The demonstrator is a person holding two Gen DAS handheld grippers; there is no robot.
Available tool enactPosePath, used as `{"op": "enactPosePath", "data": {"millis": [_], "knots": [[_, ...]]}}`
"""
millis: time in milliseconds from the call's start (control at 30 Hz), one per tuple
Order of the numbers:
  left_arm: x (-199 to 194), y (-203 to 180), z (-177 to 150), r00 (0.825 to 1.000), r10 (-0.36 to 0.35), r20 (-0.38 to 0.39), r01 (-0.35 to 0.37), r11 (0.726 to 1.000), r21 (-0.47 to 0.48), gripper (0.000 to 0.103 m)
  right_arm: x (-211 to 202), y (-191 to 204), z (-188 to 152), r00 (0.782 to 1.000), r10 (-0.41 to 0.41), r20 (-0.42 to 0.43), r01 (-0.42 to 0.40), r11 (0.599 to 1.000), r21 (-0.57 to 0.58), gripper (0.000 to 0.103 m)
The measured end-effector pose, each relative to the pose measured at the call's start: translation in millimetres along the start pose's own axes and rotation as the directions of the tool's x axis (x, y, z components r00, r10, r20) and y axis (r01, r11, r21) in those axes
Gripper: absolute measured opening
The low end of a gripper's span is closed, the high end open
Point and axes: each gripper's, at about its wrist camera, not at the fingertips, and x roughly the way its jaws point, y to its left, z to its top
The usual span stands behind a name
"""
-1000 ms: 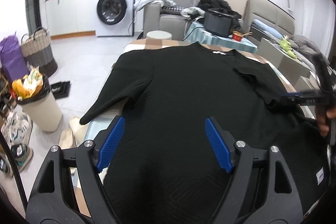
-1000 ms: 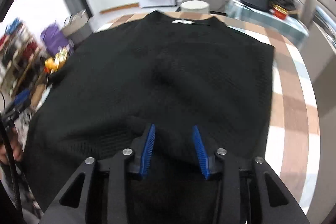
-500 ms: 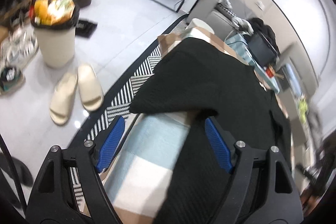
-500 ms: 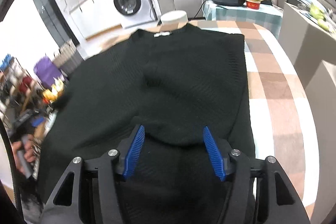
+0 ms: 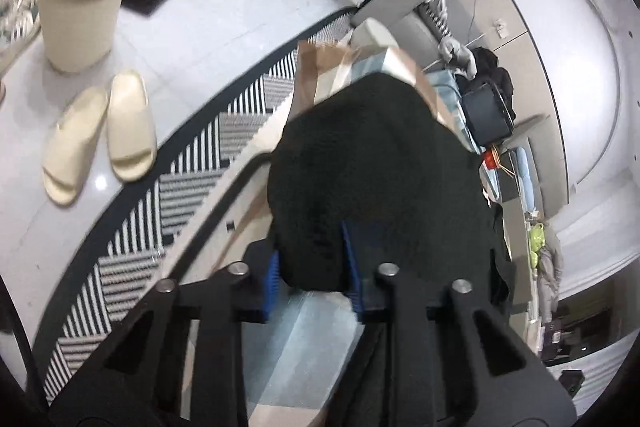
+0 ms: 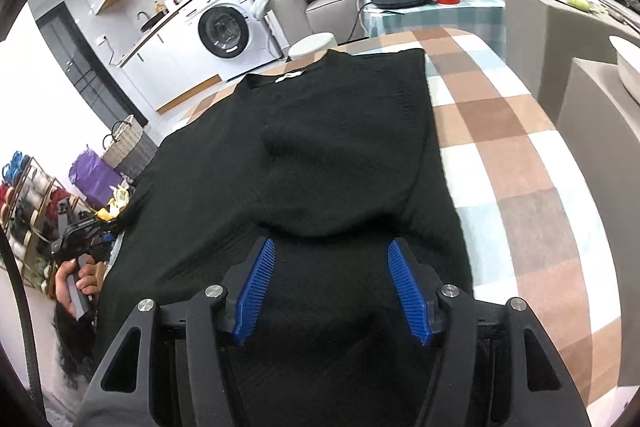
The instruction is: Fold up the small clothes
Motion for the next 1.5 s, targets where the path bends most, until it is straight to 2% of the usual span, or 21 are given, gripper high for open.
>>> {"op": "enactPosePath", "data": {"millis": [100,200,300,367,400,433,500,567,600,633,700,733,800,900,967,1033,1200,1267,1333,1400,1500], "knots": [[-13.2,-23.2,3.4,0.998,0.017,0.058,-0.02,0.999,0.051,0.012,-4.5,-2.8,-1.2,1.0,0.004,0.017,-0.004,1.0,0.022,0.061],[-31.6,-62.4,9.0,0.99,0.031,0.141,-0.052,0.988,0.146,0.011,-7.1,-4.6,-2.4,1.0,0.009,0.024,-0.009,1.0,0.027,0.061],[-44.4,-128.9,9.0,0.966,0.057,0.252,-0.132,0.947,0.292,0.011,-9.3,-6.4,-5.0,1.0,0.01,0.027,-0.011,1.0,0.028,0.061],[-39.5,-191.1,-0.9,0.967,0.007,0.257,-0.12,0.897,0.426,0.011,-8.0,-8.5,-5.4,1.0,0.01,0.016,-0.01,1.0,0.029,0.061],[-35.3,-214.9,-8.4,0.969,-0.018,0.247,-0.106,0.872,0.478,0.011,-8.2,-9.6,-5.5,1.0,0.003,0.013,-0.003,1.0,0.03,0.061],[-25.2,-246.7,-22.8,0.976,-0.051,0.211,-0.077,0.827,0.557,0.011,-8.9,-10.5,-5.5,1.0,-0.002,0.013,0.002,1.0,0.031,0.061],[-4.3,-283.9,-49.0,0.993,-0.074,0.095,-0.004,0.768,0.641,0.012,-11.3,-12.8,-6.4,1.0,-0.007,0.014,0.006,0.999,0.039,0.061],[23.2,-304.8,-77.5,0.994,-0.069,-0.085,0.108,0.729,0.676,0.014,-14.7,-15.1,-7.2,1.0,-0.013,0.015,0.012,0.999,0.043,0.061],[30.7,-307.5,-85.8,0.989,-0.061,-0.131,0.134,0.727,0.673,0.019,-16.2,-16.5,-7.9,1.0,-0.02,0.016,0.02,0.999,0.044,0.061],[35.7,-307.4,-94.3,0.985,-0.054,-0.161,0.15,0.726,0.671,0.024,-18.9,-18.3,-9.1,0.999,-0.028,0.021,0.027,0.999,0.044,0.061],[36.9,-296.8,-103.2,0.986,-0.034,-0.162,0.136,0.729,0.671,0.048,-21.7,-23.1,-11.4,0.999,-0.034,0.028,0.033,0.998,0.055,0.063],[34.6,-289.6,-104.0,0.989,-0.028,-0.149,0.121,0.732,0.67,0.051,-22.5,-25.8,-12.6,0.999,-0.037,0.03,0.035,0.997,0.064,0.064],[24.9,-270.9,-98.9,0.992,-0.026,-0.122,0.101,0.747,0.657,0.053,-22.2,-30.0,-13.8,0.999,-0.037,0.026,0.035,0.996,0.076,0.064],[19.3,-238.7,-85.1,0.997,0.012,-0.078,0.039,0.786,0.617,0.053,-19.1,-32.0,-14.1,0.999,-0.035,0.02,0.033,0.997,0.073,0.064],[22.4,-204.7,-79.9,0.996,0.077,-0.049,-0.034,0.811,0.584,0.053,-15.9,-31.8,-13.3,1.0,-0.027,0.015,0.026,0.997,0.075,0.064],[22.9,-186.5,-76.6,0.994,0.105,-0.039,-0.065,0.825,0.562,0.053,-13.7,-30.2,-13.1,1.0,-0.024,0.008,0.023,0.997,0.07,0.064],[-0.2,-135.5,-83.0,0.985,0.17,0.003,-0.143,0.82,0.555,0.053,-13.8,-33.7,-17.1,0.996,-0.087,-0.014,0.087,0.996,0.036,0.068],[-15.7,-119.0,-90.6,0.98,0.197,0.022,-0.174,0.802,0.571,0.054,-17.5,-39.6,-20.0,0.995,-0.093,-0.028,0.094,0.995,0.036,0.068],[-28.0,-108.7,-97.5,0.975,0.217,0.038,-0.198,0.789,0.582,0.061,-25.6,-44.4,-25.2,0.995,-0.091,-0.032,0.092,0.996,0.023,0.068],[-44.9,-93.3,-107.0,0.974,0.222,0.05,-0.21,0.791,0.574,0.068,-31.6,-47.0,-32.8,0.995,-0.086,-0.046,0.085,0.996,-0.003,0.071],[-66.6,-69.6,-122.4,0.971,0.236,0.044,-0.221,0.806,0.549,0.069,-39.6,-49.8,-53.2,0.992,-0.078,-0.099,0.073,0.996,-0.052,0.071]]}}
